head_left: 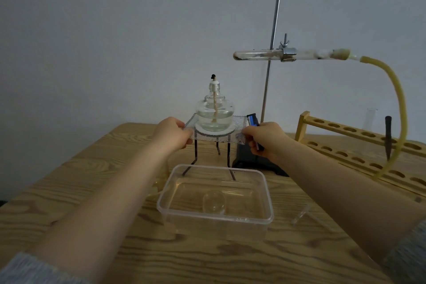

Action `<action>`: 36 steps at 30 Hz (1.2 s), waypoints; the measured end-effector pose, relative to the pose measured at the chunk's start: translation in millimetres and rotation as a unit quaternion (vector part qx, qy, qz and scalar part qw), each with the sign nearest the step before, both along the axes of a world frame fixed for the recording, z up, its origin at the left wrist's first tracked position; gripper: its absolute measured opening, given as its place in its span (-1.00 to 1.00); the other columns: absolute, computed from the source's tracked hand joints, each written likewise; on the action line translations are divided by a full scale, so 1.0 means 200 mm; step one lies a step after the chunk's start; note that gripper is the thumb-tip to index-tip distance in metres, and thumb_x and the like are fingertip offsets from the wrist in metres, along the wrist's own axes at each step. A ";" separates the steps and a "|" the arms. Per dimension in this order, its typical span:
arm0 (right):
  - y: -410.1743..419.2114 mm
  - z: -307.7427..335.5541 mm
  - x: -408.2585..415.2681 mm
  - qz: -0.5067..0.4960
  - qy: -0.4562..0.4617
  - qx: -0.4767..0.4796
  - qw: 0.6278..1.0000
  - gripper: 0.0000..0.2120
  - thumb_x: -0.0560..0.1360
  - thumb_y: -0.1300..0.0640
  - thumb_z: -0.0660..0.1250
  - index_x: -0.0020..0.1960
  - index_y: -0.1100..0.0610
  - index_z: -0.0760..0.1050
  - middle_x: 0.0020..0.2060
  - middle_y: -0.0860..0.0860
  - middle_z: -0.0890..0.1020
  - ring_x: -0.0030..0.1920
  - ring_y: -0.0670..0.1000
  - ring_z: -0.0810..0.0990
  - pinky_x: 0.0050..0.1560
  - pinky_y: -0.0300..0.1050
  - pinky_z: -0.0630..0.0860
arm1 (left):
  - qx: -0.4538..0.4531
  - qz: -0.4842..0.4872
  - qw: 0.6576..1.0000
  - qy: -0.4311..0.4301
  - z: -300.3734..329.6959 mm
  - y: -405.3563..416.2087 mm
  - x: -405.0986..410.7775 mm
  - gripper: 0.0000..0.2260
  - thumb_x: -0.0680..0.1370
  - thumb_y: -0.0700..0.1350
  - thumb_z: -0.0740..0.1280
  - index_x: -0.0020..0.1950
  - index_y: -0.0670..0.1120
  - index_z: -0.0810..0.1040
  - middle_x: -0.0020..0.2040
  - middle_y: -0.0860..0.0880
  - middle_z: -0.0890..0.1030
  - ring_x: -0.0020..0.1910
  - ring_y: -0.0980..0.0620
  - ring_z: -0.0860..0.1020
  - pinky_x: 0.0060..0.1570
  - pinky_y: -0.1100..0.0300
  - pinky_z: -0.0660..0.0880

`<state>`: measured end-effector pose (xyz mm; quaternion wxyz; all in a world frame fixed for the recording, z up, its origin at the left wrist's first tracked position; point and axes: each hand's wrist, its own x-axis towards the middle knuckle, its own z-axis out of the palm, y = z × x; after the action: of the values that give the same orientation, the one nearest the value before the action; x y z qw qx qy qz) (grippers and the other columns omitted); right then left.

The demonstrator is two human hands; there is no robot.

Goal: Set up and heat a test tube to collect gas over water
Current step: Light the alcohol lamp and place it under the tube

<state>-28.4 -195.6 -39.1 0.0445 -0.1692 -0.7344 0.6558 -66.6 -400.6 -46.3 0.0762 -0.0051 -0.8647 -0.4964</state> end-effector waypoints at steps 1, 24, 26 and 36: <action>0.00 0.00 0.00 0.000 0.003 0.011 1.000 -0.83 0.51 0.20 0.34 0.04 0.28 0.50 -0.32 0.11 0.55 -0.41 -0.07 0.40 -0.37 -0.23 0.39 | -0.016 0.001 1.000 0.006 0.00 -0.01 0.00 -0.63 0.53 -0.12 0.33 0.29 -0.23 0.41 -0.19 -0.05 0.61 -0.08 -0.05 0.65 0.07 -0.04 0.57; -0.10 0.40 -0.06 0.118 -0.041 0.005 0.992 -0.56 0.48 -0.20 0.12 -0.37 0.13 0.34 -0.57 -0.02 0.34 -0.58 -0.06 0.21 -0.53 -0.28 0.13 | -0.152 -0.131 0.974 0.109 0.21 0.10 -0.08 -0.14 0.33 0.17 0.49 0.50 -0.08 0.19 0.48 -0.03 0.29 0.42 -0.02 0.30 0.31 0.09 0.28; -0.11 0.42 -0.07 0.119 -0.051 0.011 0.992 -0.58 0.47 -0.18 0.12 -0.37 0.13 0.33 -0.57 -0.02 0.34 -0.58 -0.06 0.21 -0.53 -0.27 0.13 | -0.148 -0.135 0.973 0.113 0.22 0.11 -0.09 -0.14 0.32 0.15 0.50 0.49 -0.09 0.20 0.47 -0.03 0.30 0.40 -0.01 0.31 0.29 0.10 0.29; -0.17 0.46 -0.12 0.113 -0.082 0.023 0.990 -0.65 0.46 -0.10 0.11 -0.35 0.12 0.35 -0.56 -0.03 0.33 -0.56 -0.07 0.19 -0.53 -0.27 0.14 | -0.122 -0.141 0.978 0.093 0.20 0.09 -0.14 -0.18 0.26 0.16 0.54 0.44 -0.06 0.34 0.40 0.00 0.41 0.34 0.01 0.39 0.16 0.19 0.31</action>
<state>-51.5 -229.2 53.2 -0.0868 -0.1370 -0.7650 0.6233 -94.8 -382.1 -6.2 0.0849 -0.1822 -0.8985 -0.3902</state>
